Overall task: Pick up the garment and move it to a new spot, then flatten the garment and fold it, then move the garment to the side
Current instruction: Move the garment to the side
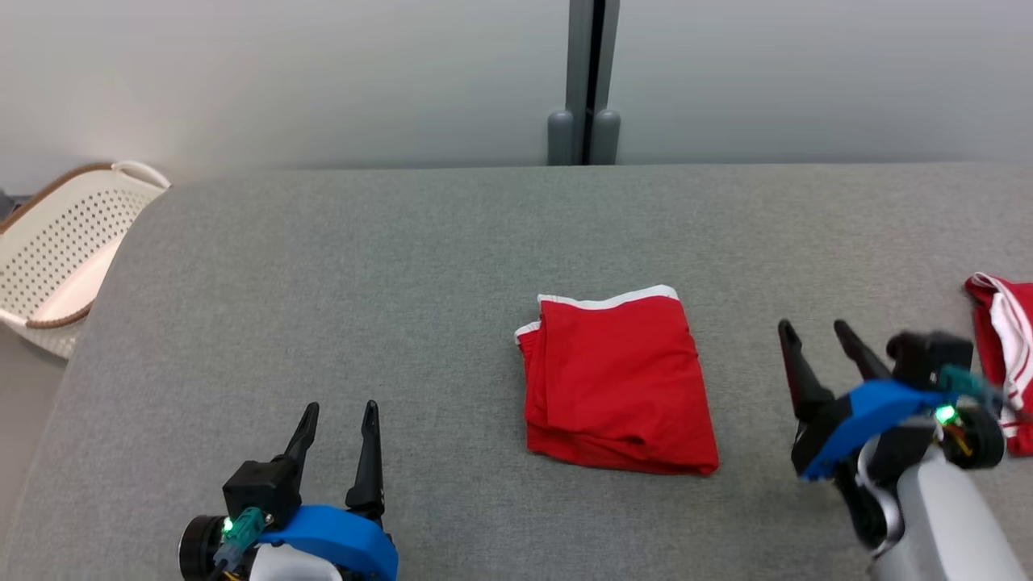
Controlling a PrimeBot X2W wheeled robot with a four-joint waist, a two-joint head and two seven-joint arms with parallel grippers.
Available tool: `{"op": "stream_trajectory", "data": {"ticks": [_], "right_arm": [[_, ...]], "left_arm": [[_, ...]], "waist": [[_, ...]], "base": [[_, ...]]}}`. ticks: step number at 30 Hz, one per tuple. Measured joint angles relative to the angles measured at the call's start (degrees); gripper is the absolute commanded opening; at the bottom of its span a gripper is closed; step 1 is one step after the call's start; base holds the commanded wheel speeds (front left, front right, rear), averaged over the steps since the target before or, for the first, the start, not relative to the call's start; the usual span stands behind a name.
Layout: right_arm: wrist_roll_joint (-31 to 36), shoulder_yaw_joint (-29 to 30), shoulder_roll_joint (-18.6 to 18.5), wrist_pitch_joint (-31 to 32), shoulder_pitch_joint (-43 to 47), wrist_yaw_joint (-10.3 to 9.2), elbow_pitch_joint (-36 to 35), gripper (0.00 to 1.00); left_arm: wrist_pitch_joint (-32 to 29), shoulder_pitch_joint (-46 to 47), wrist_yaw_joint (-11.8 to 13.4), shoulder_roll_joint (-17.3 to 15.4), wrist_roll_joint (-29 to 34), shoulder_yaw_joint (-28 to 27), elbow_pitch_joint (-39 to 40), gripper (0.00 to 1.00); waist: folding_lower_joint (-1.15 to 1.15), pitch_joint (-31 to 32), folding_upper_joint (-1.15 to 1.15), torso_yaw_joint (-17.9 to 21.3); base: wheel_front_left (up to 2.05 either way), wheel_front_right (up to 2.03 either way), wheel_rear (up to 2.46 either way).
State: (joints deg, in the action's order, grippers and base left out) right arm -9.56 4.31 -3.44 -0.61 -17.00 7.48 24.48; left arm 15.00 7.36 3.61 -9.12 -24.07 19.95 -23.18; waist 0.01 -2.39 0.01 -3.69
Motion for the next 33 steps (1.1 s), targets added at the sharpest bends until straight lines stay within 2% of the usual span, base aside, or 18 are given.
{"op": "stream_trajectory", "data": {"ticks": [5,13,18,22,23,24,26,27,33], "right_arm": [[-3.2,-0.9,-2.8,8.5,-6.4,0.00,3.5,1.00],[-10.2,-6.8,-7.2,18.7,-11.1,0.00,10.5,1.00],[-13.5,-9.5,-9.2,21.6,-12.4,0.00,14.9,1.00],[-15.7,-10.8,-9.3,22.0,-13.5,0.00,18.3,1.00],[-16.4,-11.2,-9.2,22.0,-13.7,0.00,18.9,0.95],[-17.1,-11.5,-9.1,21.9,-14.0,0.00,19.5,0.49],[-18.0,-12.3,-8.9,21.4,-14.7,0.00,20.5,0.21],[-18.3,-12.8,-8.8,21.0,-14.8,0.00,20.9,0.00],[-19.7,-16.1,-9.3,17.0,-15.7,0.01,22.1,0.00]], "left_arm": [[0.0,1.2,-0.6,0.7,0.9,-0.3,-0.1,1.00],[0.0,2.3,-1.5,2.0,2.1,-0.6,-0.5,1.00],[0.0,2.4,-2.0,2.4,2.9,-1.1,-0.7,1.00],[0.0,2.4,-2.4,2.7,3.5,-1.5,-0.9,1.00],[0.0,2.4,-2.5,2.7,3.5,-1.7,-0.9,1.00],[0.0,2.4,-2.5,2.8,3.6,-1.8,-1.0,1.00],[0.0,2.4,-2.6,2.9,4.0,-2.1,-1.1,1.00],[0.0,2.4,-2.6,2.9,4.1,-2.1,-1.1,1.00],[0.0,2.4,-3.1,2.9,5.0,-2.3,-1.3,1.00]], "waist": [[0.00,-2.1,0.00,-2.0],[0.00,-5.1,0.00,-6.5],[0.00,-6.6,0.01,-8.8],[0.00,-7.3,0.01,-9.9],[0.00,-7.4,0.00,-10.0],[0.00,-7.5,0.01,-10.1],[0.00,-7.5,0.00,-10.0],[-0.01,-7.4,0.00,-9.9],[0.00,-7.4,0.00,-7.9]], "base": [[0.00,0.00,0.00],[0.00,0.00,0.00],[0.00,0.00,0.00],[0.00,0.00,0.00],[0.00,0.00,0.00],[0.00,0.00,0.00],[0.00,0.00,0.00],[0.00,0.00,0.00],[0.00,0.00,0.00]]}}
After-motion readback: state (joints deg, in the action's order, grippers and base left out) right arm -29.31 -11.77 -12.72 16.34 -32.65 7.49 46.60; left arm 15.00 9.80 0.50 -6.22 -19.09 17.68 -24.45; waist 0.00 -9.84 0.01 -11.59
